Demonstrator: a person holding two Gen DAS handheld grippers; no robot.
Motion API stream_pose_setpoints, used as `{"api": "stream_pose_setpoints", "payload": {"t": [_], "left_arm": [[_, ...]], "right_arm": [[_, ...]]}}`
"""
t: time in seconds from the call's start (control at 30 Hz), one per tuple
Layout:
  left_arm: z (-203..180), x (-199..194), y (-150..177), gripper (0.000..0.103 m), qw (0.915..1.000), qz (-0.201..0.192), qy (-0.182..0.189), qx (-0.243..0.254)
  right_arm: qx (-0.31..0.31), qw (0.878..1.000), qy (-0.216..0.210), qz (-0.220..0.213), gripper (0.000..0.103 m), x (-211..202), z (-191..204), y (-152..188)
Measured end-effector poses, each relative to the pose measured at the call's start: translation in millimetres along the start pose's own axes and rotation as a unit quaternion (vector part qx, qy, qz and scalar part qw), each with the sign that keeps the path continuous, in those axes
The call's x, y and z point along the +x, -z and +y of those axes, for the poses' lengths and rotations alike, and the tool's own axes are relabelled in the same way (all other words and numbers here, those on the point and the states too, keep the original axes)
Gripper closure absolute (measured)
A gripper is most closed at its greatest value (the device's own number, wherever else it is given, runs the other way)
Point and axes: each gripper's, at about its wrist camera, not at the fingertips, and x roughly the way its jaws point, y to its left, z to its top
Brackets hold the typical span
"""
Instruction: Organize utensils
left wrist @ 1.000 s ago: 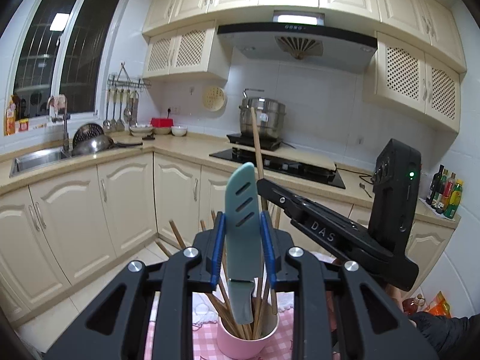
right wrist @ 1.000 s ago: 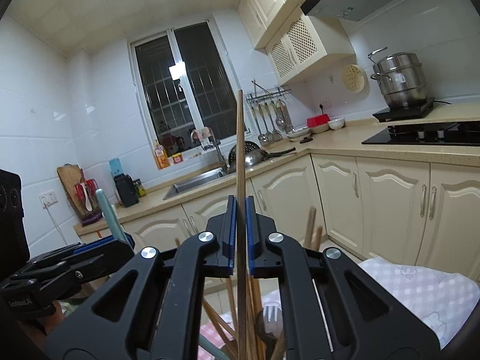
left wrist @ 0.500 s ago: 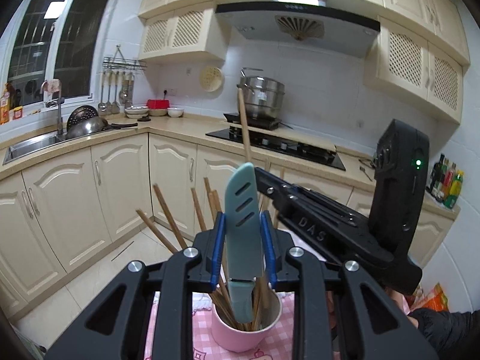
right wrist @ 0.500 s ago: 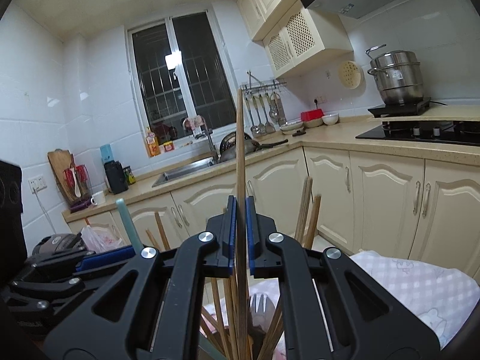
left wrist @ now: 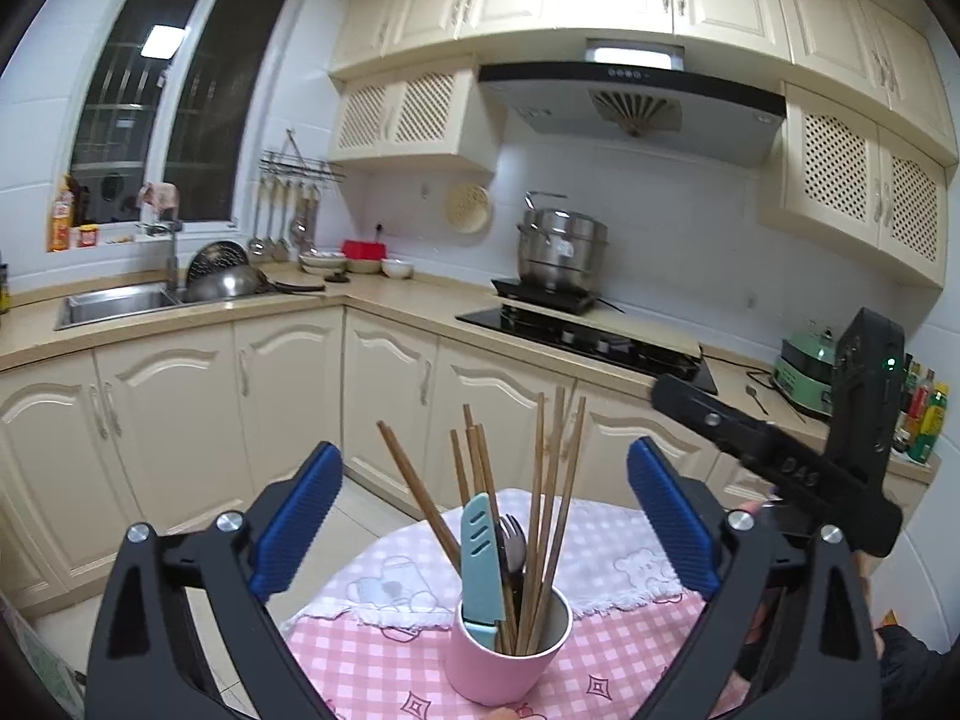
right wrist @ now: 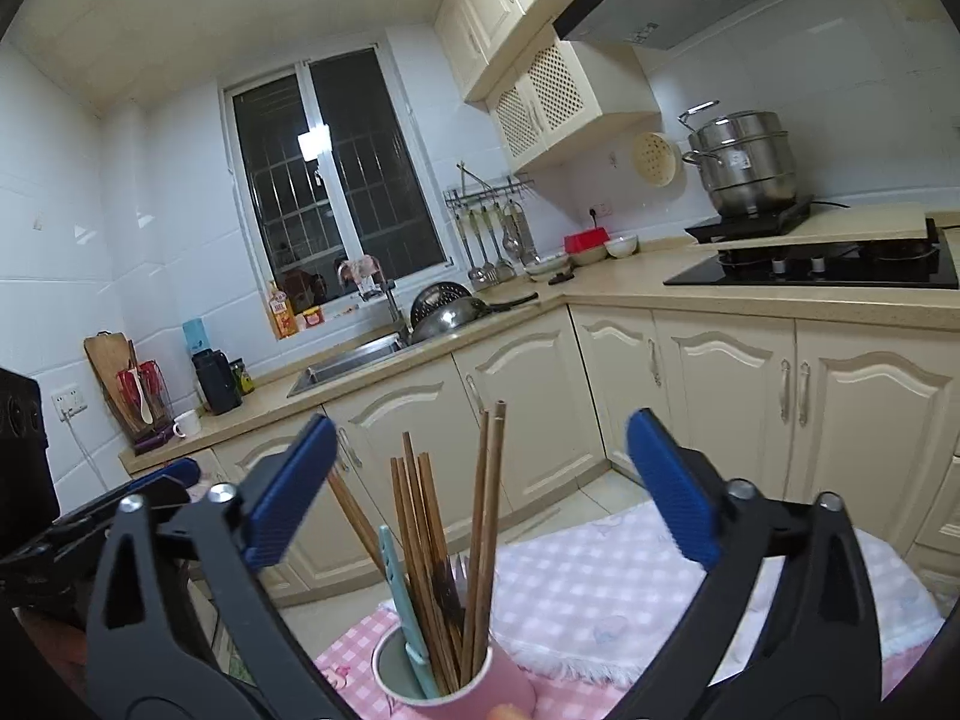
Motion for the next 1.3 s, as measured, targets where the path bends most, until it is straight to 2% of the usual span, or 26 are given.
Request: {"api": "stream_pose_setpoints", "payload": {"t": [0.23,0.4,0.6,0.93,1.3], "left_arm": [[-15.0,-34.7,-0.4,0.006,0.9983,-0.019,-0.056,0.000],[-32.3,-60.3,2.9,0.005,0.9950,-0.018,-0.098,0.002],[-59.5,-84.6,5.1,0.005,0.9909,-0.015,-0.132,0.021],[-96.7,-131.7,7.6,0.005,0.9871,-0.023,-0.153,0.040],[-104.8,-162.6,16.5,0.005,0.9846,-0.025,-0.170,0.031]], "right_arm": [[0.006,0.999,0.018,0.044,0.006,-29.0,1.7,-5.9],[-0.003,0.998,0.022,0.066,0.006,-57.7,13.6,-3.3],[-0.019,0.995,0.036,0.089,0.006,-92.9,29.0,0.0],[-0.065,0.990,0.096,0.083,0.006,-142.8,54.1,14.8],[-0.083,0.987,0.113,0.078,0.006,-165.7,74.9,30.9]]}}
